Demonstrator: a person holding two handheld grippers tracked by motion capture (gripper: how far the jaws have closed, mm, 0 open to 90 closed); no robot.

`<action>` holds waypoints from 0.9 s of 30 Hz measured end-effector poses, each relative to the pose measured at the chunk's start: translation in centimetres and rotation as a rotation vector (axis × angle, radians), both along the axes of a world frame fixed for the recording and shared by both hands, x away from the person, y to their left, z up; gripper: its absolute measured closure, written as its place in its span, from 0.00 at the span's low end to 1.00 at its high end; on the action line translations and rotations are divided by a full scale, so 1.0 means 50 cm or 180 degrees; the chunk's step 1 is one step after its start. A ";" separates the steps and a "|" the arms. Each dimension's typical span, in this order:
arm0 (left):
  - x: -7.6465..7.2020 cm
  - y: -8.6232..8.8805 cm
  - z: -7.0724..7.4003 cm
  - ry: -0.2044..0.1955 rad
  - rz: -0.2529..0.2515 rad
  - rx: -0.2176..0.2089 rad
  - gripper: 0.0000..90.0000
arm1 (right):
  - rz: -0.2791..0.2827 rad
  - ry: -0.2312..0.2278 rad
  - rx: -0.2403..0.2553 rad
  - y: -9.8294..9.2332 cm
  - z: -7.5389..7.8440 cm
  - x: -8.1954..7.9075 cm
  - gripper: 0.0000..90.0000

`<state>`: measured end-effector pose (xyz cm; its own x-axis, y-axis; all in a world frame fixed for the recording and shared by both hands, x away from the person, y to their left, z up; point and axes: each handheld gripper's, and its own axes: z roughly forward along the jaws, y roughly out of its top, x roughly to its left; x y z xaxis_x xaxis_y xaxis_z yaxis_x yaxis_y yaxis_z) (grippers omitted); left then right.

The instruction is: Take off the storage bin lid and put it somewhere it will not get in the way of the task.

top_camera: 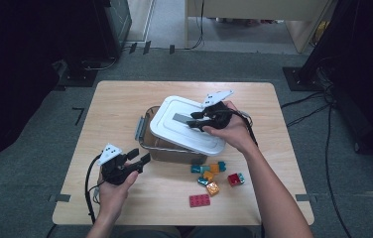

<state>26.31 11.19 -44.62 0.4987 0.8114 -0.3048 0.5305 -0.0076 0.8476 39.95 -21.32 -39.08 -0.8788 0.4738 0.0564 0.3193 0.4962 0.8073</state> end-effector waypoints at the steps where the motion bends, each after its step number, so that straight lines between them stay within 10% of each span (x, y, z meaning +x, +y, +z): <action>1: 0.000 0.000 0.000 0.0000 0.0000 0.0000 0.51 | 0.0008 0.0000 0.0009 0.000 0.000 0.000 0.75; 27: -0.003 0.013 -0.005 -0.0084 0.0104 0.0021 0.34 | -0.0405 -0.0021 0.0168 -0.072 0.021 -0.016 0.76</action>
<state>26.16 11.86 -44.88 0.4796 0.8294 -0.2865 0.5081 0.0037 0.8613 39.17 -24.93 -38.01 -0.8123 0.5779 0.0786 0.3716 0.4089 0.8335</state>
